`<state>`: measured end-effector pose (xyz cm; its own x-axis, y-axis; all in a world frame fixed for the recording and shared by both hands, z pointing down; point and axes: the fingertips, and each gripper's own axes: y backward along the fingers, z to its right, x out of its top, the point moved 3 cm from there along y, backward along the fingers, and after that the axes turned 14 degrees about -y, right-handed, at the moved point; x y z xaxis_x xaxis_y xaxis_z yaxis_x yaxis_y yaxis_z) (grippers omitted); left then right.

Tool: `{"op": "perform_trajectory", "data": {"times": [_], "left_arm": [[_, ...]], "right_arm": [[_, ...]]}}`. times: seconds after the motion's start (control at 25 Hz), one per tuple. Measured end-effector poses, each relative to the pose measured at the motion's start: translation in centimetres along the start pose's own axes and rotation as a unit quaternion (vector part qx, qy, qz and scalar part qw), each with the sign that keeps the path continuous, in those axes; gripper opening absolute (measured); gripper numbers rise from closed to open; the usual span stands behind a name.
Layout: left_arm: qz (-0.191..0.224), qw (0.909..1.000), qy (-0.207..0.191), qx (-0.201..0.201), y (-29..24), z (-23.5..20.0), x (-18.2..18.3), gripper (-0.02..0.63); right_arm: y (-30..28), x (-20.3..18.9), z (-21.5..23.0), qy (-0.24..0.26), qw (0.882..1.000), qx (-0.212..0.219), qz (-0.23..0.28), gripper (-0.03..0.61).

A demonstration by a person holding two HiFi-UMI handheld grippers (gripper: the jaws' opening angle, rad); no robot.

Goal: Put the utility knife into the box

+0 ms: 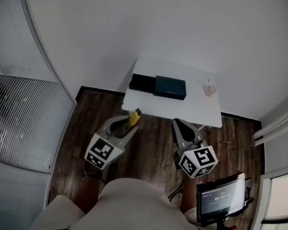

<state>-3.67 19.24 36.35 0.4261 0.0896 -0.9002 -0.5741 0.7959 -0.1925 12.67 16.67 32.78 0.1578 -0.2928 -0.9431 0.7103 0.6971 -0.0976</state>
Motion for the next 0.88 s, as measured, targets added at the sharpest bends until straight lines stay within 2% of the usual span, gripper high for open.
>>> {"op": "perform_trajectory", "data": {"times": [0.4, 0.88], "left_arm": [[-0.003, 1.0, 0.008, -0.002, -0.2, 0.5, -0.5, 0.124], [-0.007, 0.9999, 0.012, 0.007, 0.1, 1.2, -1.0, 0.126]], "right_arm": [[0.1, -0.6, -0.2, -0.009, 0.999, 0.032, -0.019, 0.002], [0.1, -1.4, 0.2, 0.013, 0.999, 0.009, -0.03, 0.002]]}}
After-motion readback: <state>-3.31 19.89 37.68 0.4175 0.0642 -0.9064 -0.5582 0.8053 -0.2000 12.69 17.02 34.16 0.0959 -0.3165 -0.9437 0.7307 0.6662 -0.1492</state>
